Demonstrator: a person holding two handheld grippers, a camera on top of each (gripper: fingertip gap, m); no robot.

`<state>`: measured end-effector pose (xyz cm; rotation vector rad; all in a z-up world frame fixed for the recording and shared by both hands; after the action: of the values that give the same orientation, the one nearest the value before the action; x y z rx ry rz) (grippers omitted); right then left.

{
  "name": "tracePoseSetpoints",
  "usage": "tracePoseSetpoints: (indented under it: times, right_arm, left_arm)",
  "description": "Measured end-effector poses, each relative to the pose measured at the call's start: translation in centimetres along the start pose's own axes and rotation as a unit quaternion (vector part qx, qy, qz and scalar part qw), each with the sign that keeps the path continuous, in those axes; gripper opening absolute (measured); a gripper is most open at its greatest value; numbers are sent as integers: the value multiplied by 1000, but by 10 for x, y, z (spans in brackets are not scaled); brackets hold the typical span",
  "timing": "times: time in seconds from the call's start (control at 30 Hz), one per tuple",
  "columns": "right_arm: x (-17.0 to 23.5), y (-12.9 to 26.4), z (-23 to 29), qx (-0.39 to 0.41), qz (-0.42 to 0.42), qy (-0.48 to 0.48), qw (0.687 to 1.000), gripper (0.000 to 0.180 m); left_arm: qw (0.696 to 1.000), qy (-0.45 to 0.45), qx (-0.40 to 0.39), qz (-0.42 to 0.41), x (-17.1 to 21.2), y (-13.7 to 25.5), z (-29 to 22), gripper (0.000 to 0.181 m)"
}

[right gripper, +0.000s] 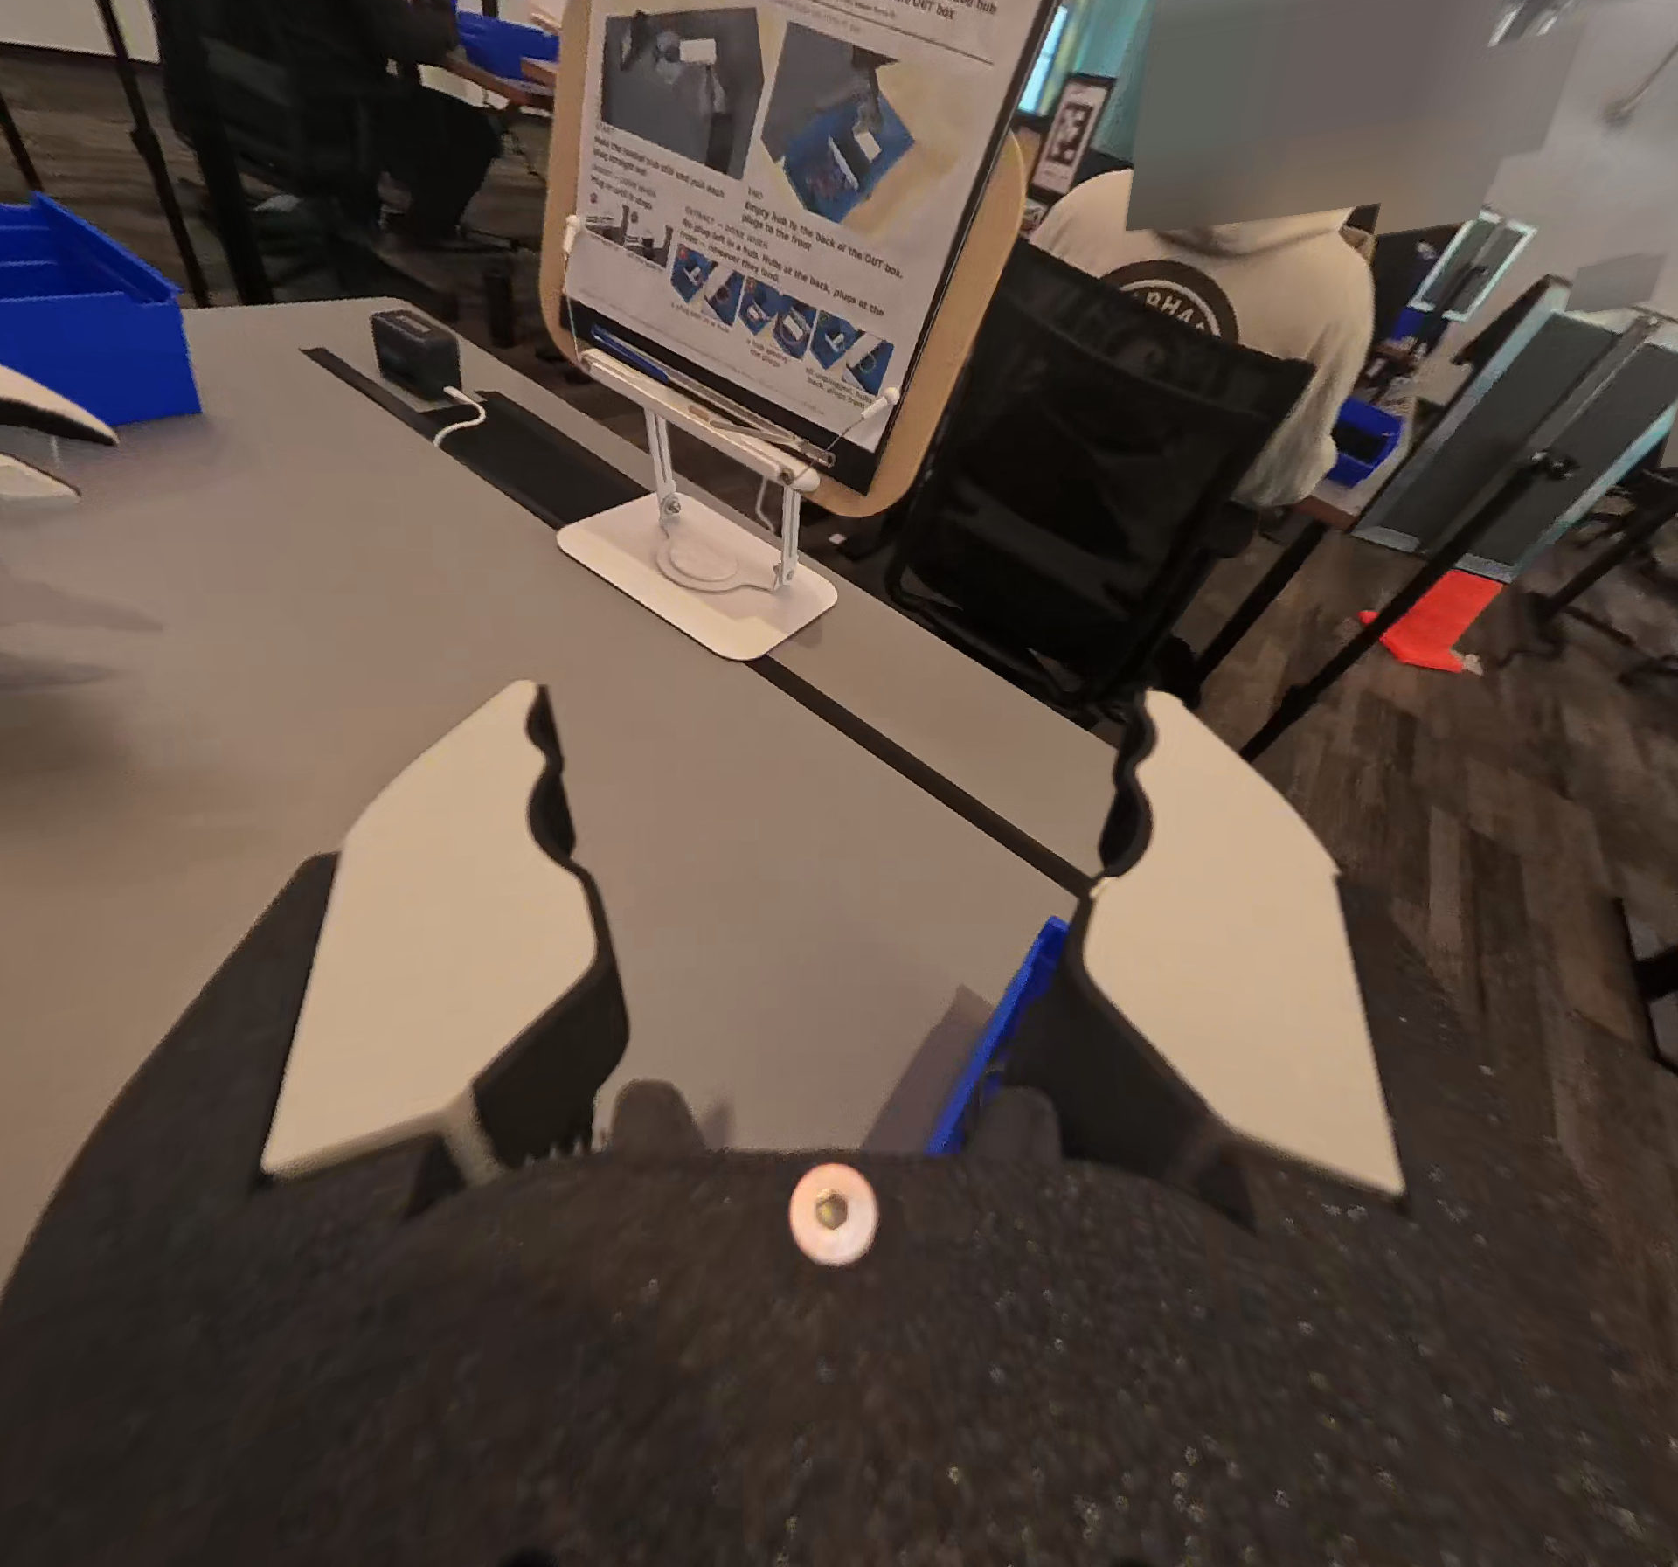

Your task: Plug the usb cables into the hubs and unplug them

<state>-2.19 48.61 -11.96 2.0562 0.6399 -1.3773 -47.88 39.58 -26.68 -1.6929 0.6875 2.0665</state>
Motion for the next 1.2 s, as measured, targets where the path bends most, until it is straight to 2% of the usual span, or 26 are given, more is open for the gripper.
tracePoseSetpoints:
  times: [0.13, 0.27, 0.47, 0.7, 0.87, 1.2]
  right_arm:
    - [15, -14, 44, 48, -5, 6, 999, 124]
    - [37, -31, 82, 87, 4, -36, 996, 139]
    - [69, -42, 125, 145, -1, -90, 985, 131]
    - [111, -57, 144, 182, 14, -128, 975, 127]
    - [132, -63, 149, 192, 40, -127, 972, 126]
    - [135, -62, 153, 197, 30, -111, 974, 121]
  left_arm:
    - [999, 30, -40, 2, 4, 8, 15, 39]
    - [993, 59, -99, 3, 10, 22, 33, 50]
    - [976, 96, -194, -8, 11, 64, 56, 64]
    - [951, 155, -264, 39, 51, 97, 63, 68]
    - [944, 169, -282, 35, 65, 106, 61, 68]
    - [950, 157, -270, 25, 63, 103, 53, 66]
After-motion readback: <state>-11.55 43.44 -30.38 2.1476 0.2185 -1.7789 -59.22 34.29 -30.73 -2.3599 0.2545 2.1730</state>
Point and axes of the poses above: each gripper's, where its closed fingertips meet, y back along the fingers, x out of its underside, z = x × y across the jaws, the point moved 6 cm from there along y, back along the fingers, and after that the axes turned 3 degrees about y, right-handed, at the moved point
